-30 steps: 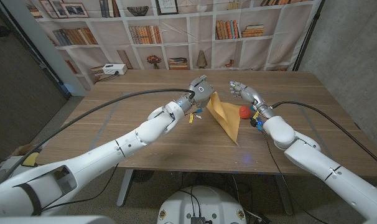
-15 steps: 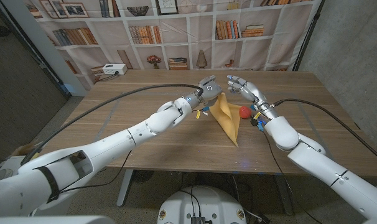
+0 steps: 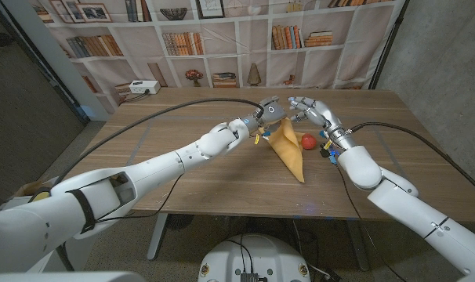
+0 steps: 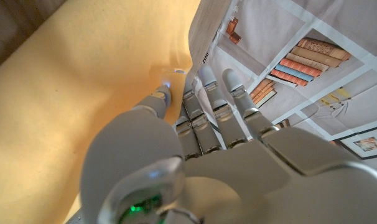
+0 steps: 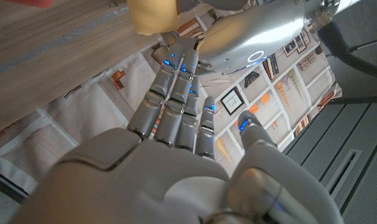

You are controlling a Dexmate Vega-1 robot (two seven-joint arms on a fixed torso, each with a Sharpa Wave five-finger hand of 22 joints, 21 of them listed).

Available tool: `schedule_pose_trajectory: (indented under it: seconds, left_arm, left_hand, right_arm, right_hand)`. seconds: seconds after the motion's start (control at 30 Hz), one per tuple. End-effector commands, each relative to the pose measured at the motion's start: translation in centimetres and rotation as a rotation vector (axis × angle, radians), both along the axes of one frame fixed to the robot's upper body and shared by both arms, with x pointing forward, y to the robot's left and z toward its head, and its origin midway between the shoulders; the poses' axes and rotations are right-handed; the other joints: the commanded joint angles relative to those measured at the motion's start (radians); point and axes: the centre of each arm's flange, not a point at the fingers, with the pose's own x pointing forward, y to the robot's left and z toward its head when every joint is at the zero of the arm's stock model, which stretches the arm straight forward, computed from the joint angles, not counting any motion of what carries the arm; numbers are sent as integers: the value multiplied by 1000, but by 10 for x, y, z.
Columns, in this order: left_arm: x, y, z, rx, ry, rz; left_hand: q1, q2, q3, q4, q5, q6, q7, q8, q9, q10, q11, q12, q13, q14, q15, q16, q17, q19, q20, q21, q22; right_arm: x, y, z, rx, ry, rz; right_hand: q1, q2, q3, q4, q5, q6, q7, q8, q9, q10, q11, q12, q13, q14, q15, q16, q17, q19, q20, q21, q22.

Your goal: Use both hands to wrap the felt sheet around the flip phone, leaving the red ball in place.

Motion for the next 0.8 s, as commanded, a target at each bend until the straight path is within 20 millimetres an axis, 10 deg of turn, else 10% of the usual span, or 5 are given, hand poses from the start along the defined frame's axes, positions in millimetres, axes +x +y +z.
schedule_pose_trajectory:
  seconds: [0.03, 0.17, 0.43, 0.8]
  left_arm:
    - [14, -5, 1, 7, 62, 9]
    - [16, -4, 0, 13, 80, 18]
    - [19, -6, -3, 20, 89, 27]
    - [24, -13, -9, 31, 56, 22]
  left_hand:
    - [13, 1, 7, -14, -4, 63, -57, -8, 1, 0, 1, -12, -7, -1, -145, -8, -3, 7, -3, 11, -1]
    - [11, 0, 8, -15, -6, 61, -57, -12, 0, 2, 1, -18, -14, -6, -144, -16, -9, 6, -2, 13, -1]
    - [6, 1, 9, -17, -10, 59, -57, -18, -1, -1, 1, -27, -18, -14, -143, -30, -22, 2, 0, 16, -2]
    - [4, 3, 12, -21, -12, 65, -58, -22, -2, 2, 0, -30, -15, -17, -145, -42, -38, 2, -3, 21, -3]
  right_arm:
    - [12, -2, 4, -87, 157, -90]
    - [18, 0, 5, -139, 203, -148]
    - [27, -1, 3, -138, 234, -130]
    - [36, -1, 4, -179, 344, -116]
  right_hand:
    - [13, 7, 8, 1, -3, 88, 12, 13, 7, -57, 13, -35, 2, -187, 45, -83, 12, -121, 65, -59, -6]
    - [-17, 6, -10, 21, -5, 149, 7, 24, 7, -6, 17, -18, 3, -158, 40, -66, 21, -119, 70, -66, -8]
    - [-43, 7, -10, 31, -1, 94, 26, -29, 7, 102, 28, -1, 2, 60, 15, -11, 4, 27, -14, -28, -7]
    - [-117, -4, -42, 75, 0, 239, 78, 9, 10, 176, 40, 1, 0, 138, 17, -7, 4, 66, -23, -24, -5]
